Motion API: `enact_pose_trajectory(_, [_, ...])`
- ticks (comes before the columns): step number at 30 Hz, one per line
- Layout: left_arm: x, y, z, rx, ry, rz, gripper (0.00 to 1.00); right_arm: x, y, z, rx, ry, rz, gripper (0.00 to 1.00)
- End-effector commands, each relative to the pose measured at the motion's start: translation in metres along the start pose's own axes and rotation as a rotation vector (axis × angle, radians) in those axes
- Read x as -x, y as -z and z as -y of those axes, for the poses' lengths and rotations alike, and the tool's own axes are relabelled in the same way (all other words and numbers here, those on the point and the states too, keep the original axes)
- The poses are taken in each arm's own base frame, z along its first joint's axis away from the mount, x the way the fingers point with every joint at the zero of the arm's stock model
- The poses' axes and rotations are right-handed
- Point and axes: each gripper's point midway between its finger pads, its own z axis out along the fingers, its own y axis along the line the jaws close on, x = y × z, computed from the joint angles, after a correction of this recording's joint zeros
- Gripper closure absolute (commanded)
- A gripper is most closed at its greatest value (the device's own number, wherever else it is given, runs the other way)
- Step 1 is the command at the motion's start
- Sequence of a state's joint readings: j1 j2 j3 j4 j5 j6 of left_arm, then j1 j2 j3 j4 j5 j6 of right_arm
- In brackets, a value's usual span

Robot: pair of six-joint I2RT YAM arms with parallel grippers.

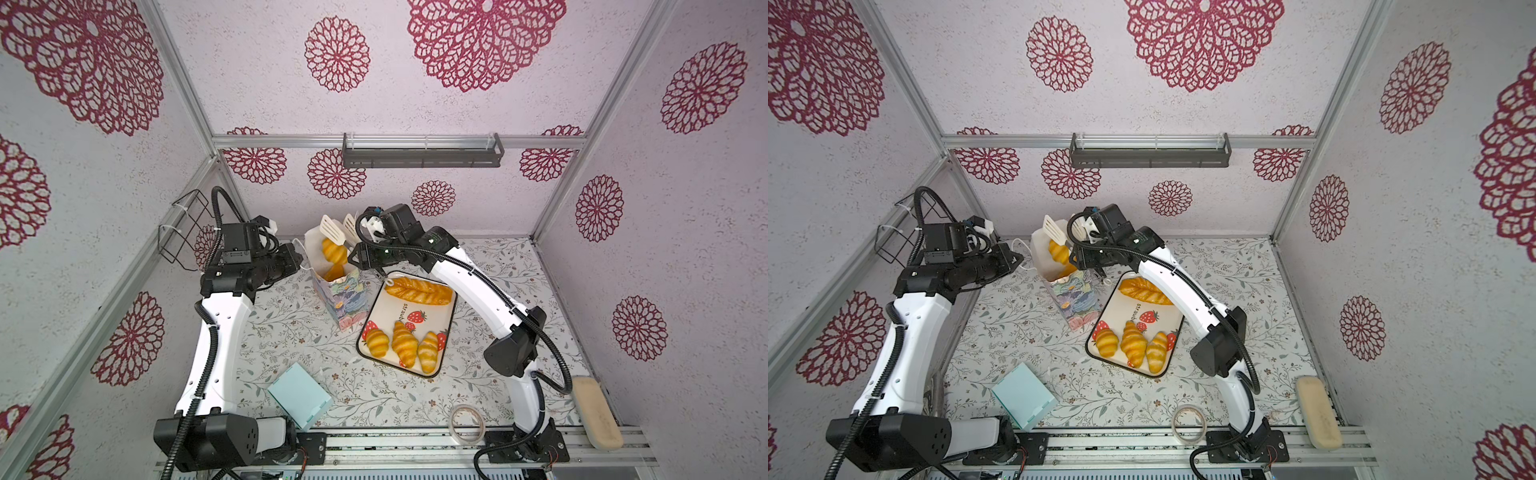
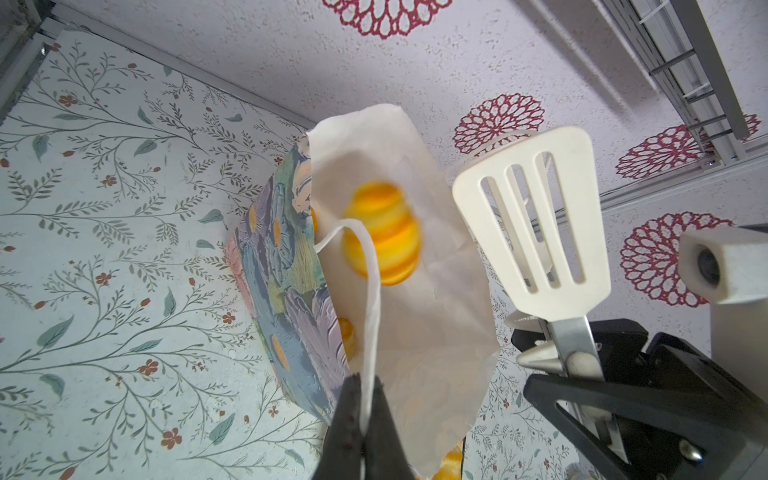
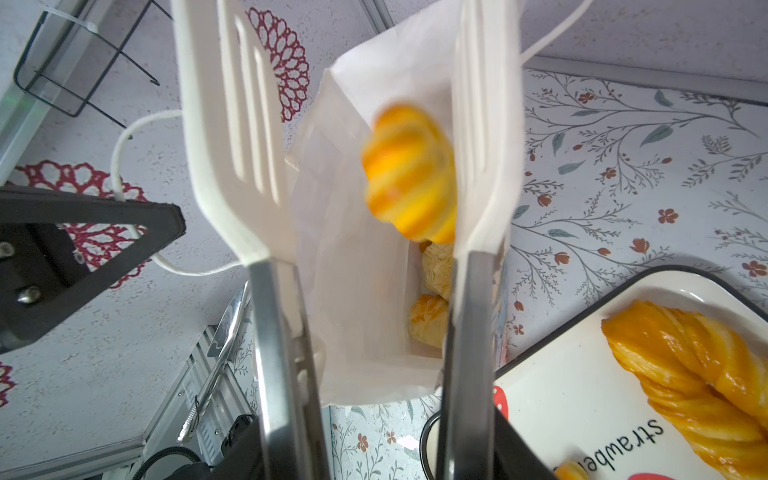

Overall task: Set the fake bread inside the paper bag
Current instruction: 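Open the right tongs to drop the croissant into the bag, then withdraw the right tongs from the bag back over the tray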

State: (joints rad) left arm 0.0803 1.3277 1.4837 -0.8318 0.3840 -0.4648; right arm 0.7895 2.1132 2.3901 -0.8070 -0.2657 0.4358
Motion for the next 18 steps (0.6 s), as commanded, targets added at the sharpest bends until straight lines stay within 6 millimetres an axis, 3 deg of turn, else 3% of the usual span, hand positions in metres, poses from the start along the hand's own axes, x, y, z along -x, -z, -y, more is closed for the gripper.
enact_pose_trajectory(1, [0.003, 0.007, 0.001, -0.008, -0.006, 0.026, 1.00, 0.027, 0.022, -0.016, 0.039, 0.054, 0.095, 0.42])
enact_pose_trajectory(8, [0.003, 0.007, 0.000, -0.006, -0.002, 0.024, 1.00, 0.029, 0.031, -0.020, 0.049, 0.064, 0.105, 0.47])
enact_pose_trajectory(18, [0.003, 0.005, 0.002, -0.014, 0.003, 0.021, 1.00, 0.038, 0.061, -0.033, 0.055, 0.096, 0.155, 0.49])
